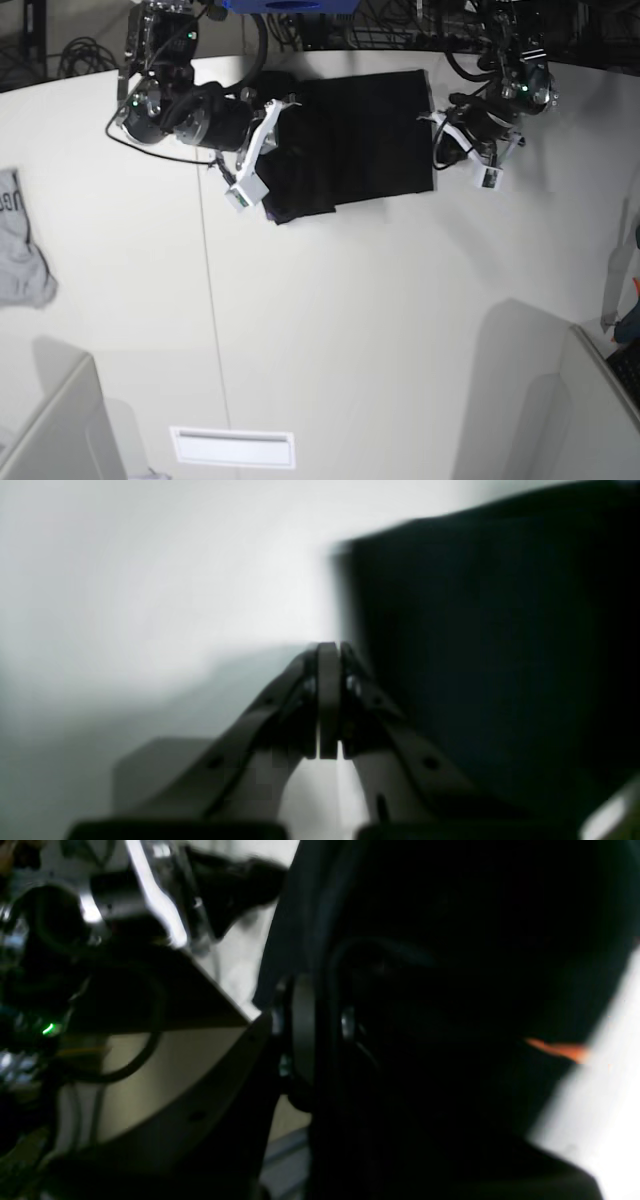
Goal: Fold the T-shirt properly
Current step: 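Fold the strip end toward the right gripper with the left gripper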
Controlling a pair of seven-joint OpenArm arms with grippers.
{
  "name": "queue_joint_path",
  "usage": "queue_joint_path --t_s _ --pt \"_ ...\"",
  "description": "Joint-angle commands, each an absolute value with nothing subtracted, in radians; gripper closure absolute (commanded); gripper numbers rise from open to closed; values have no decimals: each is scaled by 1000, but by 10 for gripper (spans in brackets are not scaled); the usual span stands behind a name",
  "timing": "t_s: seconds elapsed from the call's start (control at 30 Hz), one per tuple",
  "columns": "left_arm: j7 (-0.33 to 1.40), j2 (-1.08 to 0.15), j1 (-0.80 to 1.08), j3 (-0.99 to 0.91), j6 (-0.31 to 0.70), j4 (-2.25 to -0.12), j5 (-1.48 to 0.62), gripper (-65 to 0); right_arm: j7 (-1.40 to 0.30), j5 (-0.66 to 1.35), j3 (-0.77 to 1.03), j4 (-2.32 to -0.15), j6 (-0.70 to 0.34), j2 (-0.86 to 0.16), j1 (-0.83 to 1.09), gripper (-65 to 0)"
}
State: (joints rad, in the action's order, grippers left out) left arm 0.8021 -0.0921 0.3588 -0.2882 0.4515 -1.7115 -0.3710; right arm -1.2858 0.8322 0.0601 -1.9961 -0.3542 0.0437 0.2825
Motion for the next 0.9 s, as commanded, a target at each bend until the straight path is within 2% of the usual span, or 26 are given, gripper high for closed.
queue_joint_path --t_s 0.0,0.37,0.5,0.63,0.73,0.87 --pt "843 -99 354 -280 435 -1713 -344 0 -1271 855 58 -2012 -352 35 275 0" --pt "849 -99 285 -117 429 -1684 -344 0 -1270 921 65 -2012 -352 10 268 0" --pt "849 -93 262 -82 429 -1676 -344 0 -1280 923 153 -2012 -352 4 246 0" --pt "849 -99 257 -101 429 -1718 -346 0 -1280 923 191 -2012 -352 2 248 0" --pt "851 -102 266 -202 429 -1784 -355 0 -1280 923 183 -2012 -354 7 254 0" --pt "972 -113 268 -334 438 -1871 -355 0 -1279 1001 193 -2012 -354 5 277 0"
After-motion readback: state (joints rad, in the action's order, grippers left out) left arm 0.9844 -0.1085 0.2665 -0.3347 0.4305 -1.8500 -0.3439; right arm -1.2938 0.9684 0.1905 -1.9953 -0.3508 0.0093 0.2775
